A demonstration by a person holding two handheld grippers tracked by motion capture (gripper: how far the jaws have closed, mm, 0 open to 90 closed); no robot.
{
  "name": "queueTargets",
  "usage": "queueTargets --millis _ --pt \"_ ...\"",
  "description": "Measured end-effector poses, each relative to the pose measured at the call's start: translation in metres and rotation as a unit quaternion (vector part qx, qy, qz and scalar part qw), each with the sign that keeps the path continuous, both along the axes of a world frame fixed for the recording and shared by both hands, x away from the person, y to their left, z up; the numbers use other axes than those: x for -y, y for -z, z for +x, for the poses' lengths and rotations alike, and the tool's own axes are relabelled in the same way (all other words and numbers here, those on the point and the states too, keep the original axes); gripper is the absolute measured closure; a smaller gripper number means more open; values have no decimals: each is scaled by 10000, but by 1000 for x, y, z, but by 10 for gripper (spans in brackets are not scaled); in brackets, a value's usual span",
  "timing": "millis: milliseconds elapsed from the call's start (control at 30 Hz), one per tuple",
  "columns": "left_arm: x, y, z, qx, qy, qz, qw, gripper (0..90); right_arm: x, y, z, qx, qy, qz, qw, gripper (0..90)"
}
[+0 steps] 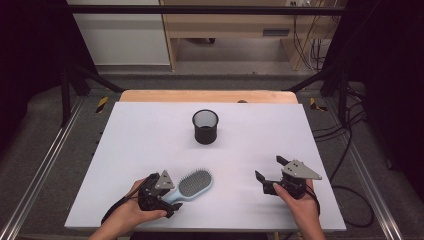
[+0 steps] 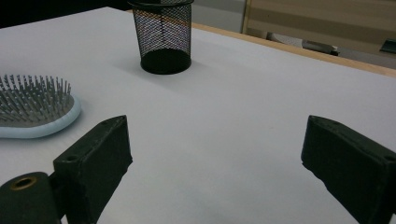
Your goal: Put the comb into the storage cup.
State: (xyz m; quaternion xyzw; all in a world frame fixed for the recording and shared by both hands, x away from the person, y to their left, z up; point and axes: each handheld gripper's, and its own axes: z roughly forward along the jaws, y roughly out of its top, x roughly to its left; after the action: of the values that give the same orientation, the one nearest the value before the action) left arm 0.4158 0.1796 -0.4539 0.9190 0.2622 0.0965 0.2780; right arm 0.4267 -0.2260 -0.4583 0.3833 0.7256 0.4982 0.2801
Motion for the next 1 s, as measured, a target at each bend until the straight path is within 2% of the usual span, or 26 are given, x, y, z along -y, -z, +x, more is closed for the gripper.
queueTargets --millis 167,433,567,767,900,1000 --pt "0 2 2 -123 27 17 9999 272 0 0 1 -4 14 6 10000 85" --pt "5 6 5 -259 48 105 9996 472 -2 -1 1 11 -2 -33 10000 84" --pt "7 5 6 -238 50 181 9995 543 -1 -2 0 28 1 -12 10000 84" --pt "11 4 6 -229 108 312 9992 597 -1 -3 0 46 -16 -12 10000 85" --pt "13 5 2 -158 137 290 9994 685 -2 -3 0 58 -26 -24 10000 84" --pt "11 6 0 -112 87 192 9997 695 -2 -3 0 58 -24 -25 10000 85"
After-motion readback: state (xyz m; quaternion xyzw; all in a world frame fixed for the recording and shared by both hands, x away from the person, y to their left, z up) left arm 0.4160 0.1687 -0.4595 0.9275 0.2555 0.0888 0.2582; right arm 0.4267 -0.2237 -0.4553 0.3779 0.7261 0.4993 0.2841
